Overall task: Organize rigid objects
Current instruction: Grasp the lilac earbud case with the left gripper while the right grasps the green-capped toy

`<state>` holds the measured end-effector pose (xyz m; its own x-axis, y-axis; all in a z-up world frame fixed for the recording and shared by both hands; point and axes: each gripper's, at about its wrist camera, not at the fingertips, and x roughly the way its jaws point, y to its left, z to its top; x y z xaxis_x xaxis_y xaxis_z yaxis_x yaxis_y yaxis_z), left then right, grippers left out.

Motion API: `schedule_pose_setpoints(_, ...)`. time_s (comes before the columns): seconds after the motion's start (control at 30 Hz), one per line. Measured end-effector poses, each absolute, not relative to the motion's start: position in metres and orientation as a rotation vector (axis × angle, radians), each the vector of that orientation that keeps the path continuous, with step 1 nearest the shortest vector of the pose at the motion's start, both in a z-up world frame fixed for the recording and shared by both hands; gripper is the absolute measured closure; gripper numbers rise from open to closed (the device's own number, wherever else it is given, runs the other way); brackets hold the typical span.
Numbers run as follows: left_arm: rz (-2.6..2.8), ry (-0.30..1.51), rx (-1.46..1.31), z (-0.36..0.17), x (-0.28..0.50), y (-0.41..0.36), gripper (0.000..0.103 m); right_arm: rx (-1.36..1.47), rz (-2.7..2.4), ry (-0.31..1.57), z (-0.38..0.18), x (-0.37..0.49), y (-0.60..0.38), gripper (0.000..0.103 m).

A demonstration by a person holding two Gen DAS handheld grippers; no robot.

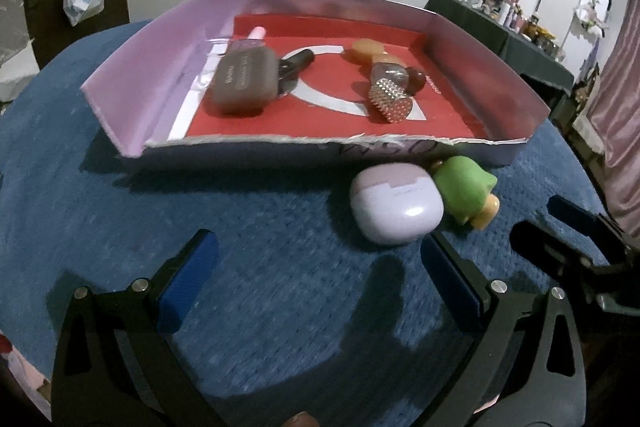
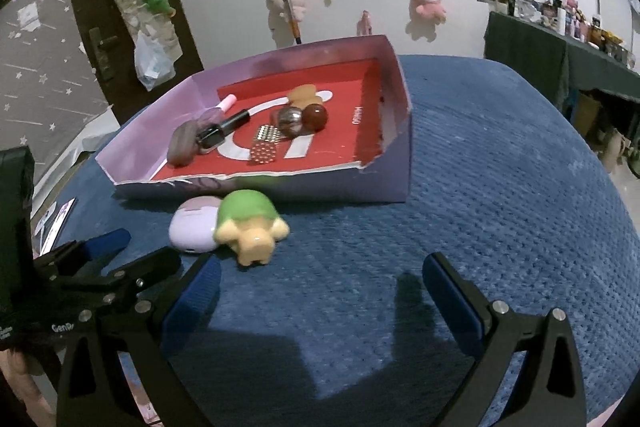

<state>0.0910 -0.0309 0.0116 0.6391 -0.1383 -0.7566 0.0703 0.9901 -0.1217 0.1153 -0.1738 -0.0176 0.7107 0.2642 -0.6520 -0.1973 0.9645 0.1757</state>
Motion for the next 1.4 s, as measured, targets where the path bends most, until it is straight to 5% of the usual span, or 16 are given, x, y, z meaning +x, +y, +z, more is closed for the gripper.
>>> schedule_pose_setpoints(1.13, -0.036, 0.871, -0.035, 0.008, 0.102, -0.002, 0.001, 0.121, 0.429, 0.806, -0.021, 0.150, -0.131, 0.000)
schedule_pose_setpoints(1.4, -0.077, 0.843, -0.054, 0.011, 0.102, -0.002, 0.014, 0.153, 0.425, 0.825, -0.020, 0.155, -0.133, 0.024)
